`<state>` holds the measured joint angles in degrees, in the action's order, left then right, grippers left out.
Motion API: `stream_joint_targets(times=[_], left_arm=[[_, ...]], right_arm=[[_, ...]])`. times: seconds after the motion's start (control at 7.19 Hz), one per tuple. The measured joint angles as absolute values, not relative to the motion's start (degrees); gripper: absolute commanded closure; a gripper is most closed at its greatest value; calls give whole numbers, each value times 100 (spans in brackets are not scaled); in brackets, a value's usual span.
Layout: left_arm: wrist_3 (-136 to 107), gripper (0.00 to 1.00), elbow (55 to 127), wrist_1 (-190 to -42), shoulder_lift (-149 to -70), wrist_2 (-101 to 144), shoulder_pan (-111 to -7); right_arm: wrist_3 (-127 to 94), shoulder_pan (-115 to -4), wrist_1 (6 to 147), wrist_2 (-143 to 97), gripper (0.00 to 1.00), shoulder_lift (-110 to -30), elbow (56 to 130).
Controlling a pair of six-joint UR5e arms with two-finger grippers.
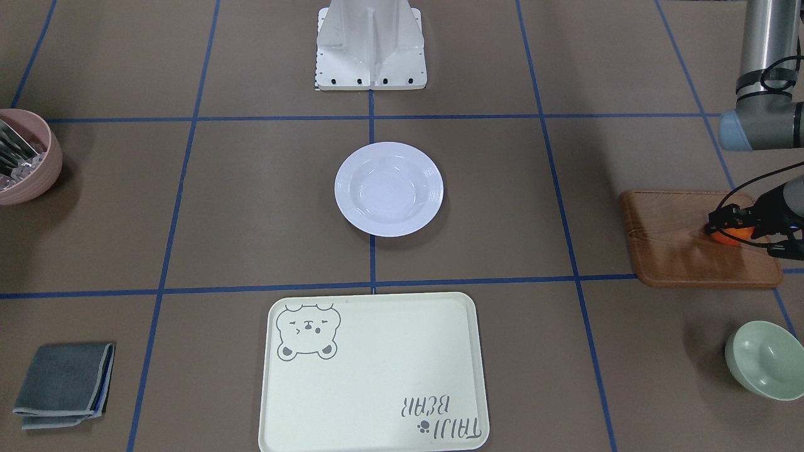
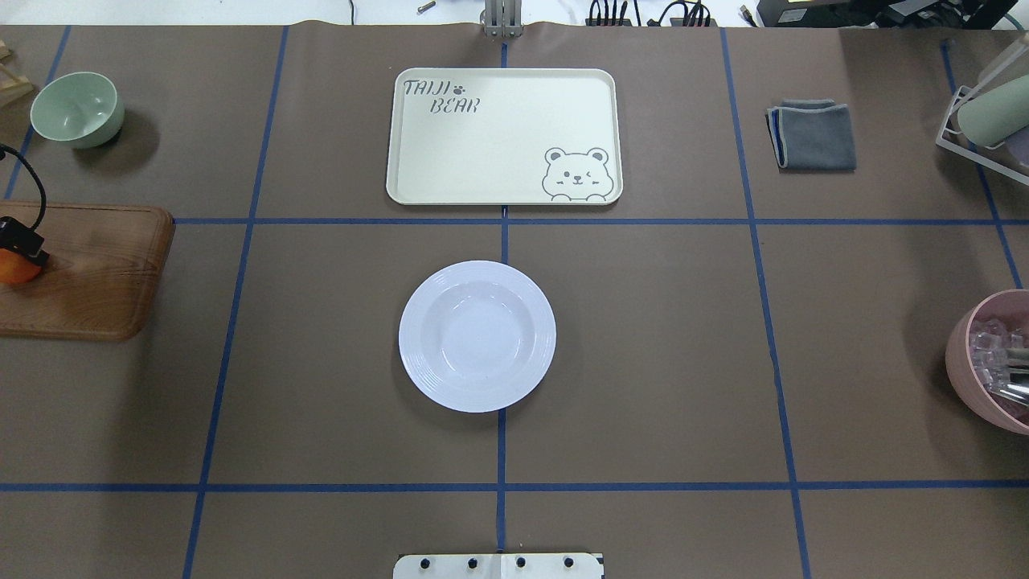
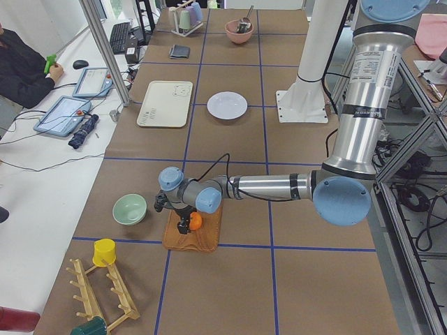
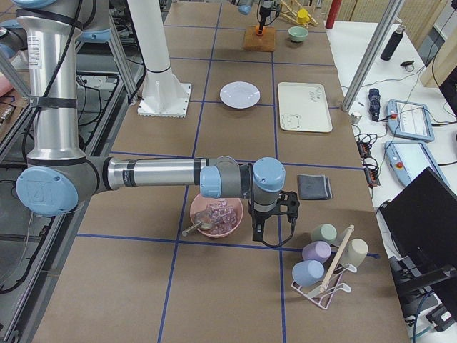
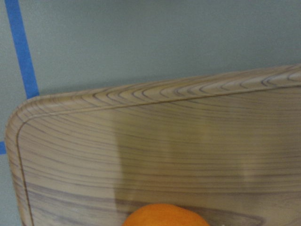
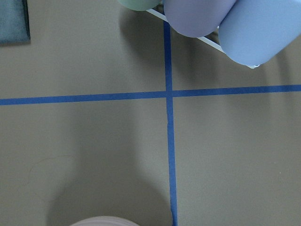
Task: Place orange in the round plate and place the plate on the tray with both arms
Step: 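Lower the left gripper onto the orange on the wooden tray and grasp it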
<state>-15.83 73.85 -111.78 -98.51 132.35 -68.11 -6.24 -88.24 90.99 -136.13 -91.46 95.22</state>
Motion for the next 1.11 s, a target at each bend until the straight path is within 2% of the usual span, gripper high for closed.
stream_joint_targets(times=[0.14, 0.28, 0.56, 0.7, 0.83, 1.11], left_arm=[[-1584, 78, 7411, -11163, -9841, 13249, -6814], [-1588, 100, 7434, -11113, -9838, 13374, -6817], [-1585, 100, 7672, -10957, -9747, 13728, -6853], [-1581, 100, 8018, -10591, -9700, 13782, -6949], [-1575, 100, 8438, -9861, -9816, 13788, -7080], [-1579, 100, 9214, -8015, -10582, 13758, -7181]], right_arm=[[-624, -8824, 9103, -13623, 0, -9153, 9526], [-624, -8824, 9105, -13634, 0, -9156, 9523], [-624, -8824, 9105, -13640, 0, -9158, 9523], [-624, -8824, 9107, -13640, 0, -9158, 9529], [-624, -8824, 9111, -13641, 0, -9159, 9533], [-624, -8824, 9112, -13647, 0, -9158, 9548]])
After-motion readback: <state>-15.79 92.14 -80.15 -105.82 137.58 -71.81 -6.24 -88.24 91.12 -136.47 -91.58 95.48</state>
